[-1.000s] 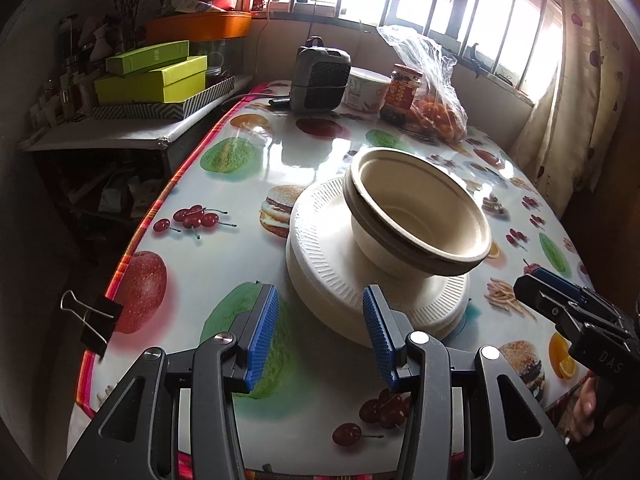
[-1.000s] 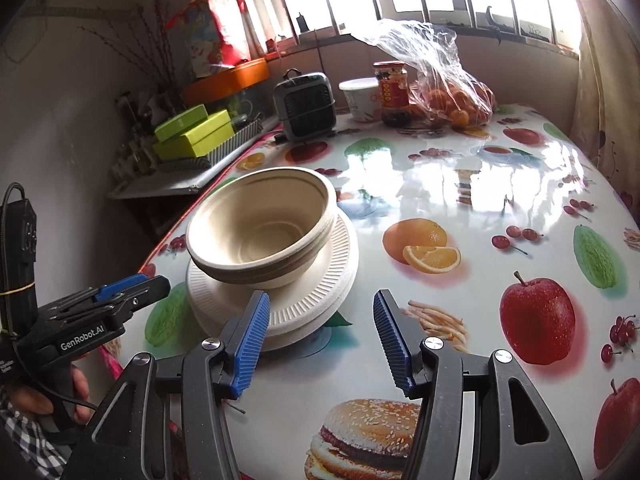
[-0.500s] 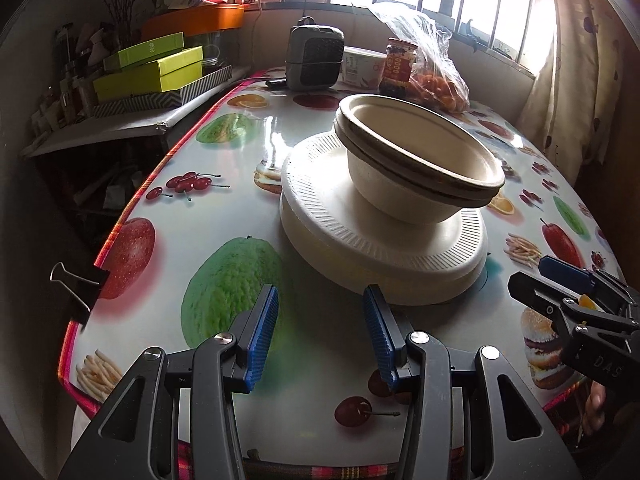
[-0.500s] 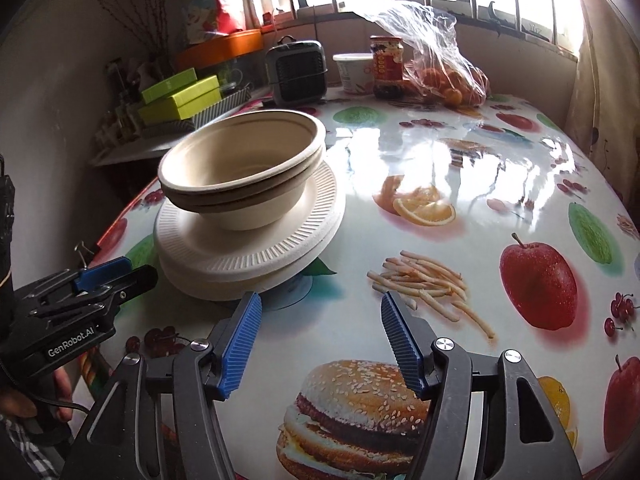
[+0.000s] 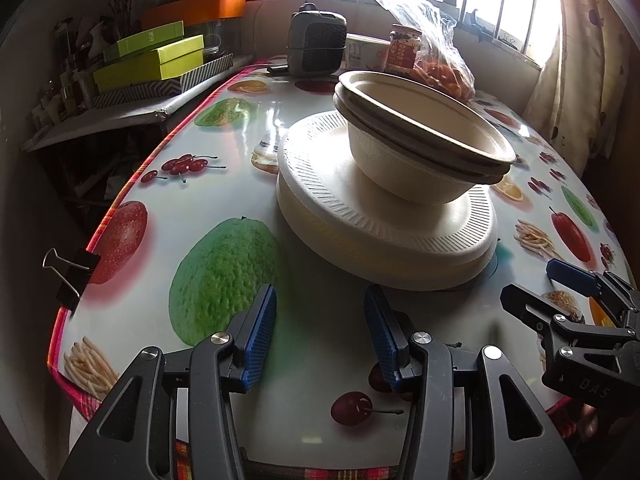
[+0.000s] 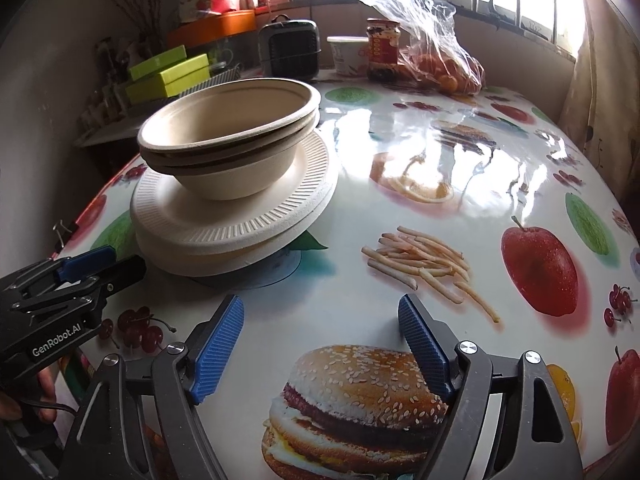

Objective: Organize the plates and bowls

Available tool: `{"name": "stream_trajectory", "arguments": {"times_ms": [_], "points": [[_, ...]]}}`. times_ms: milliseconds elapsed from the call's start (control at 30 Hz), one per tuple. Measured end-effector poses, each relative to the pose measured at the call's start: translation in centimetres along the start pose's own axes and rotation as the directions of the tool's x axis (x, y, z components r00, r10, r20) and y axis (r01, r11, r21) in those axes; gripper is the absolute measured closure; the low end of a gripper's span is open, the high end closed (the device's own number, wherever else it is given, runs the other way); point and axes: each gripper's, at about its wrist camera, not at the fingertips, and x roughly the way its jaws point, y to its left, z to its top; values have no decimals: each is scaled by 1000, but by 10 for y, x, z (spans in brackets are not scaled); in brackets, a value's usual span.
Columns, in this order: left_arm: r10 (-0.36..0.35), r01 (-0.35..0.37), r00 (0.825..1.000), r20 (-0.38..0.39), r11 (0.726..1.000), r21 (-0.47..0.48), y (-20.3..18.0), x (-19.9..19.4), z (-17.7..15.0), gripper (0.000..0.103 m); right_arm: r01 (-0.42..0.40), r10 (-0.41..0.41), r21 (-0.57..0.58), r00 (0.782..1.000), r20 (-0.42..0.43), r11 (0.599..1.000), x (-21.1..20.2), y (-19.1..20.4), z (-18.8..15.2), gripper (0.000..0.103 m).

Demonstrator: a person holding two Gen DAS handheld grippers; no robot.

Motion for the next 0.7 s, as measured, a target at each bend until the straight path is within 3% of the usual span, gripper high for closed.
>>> {"name": "stream_trajectory", "arguments": {"times_ms": [400, 700], "points": [[26, -27, 1000, 7, 998, 49, -11, 4, -1, 40, 81, -81, 6, 997, 14, 997, 3, 0, -4, 13], [25, -26, 1000, 13, 999, 48, -12, 4, -2, 39, 98, -98, 17, 995, 24, 995, 5, 0, -5, 5]]}}
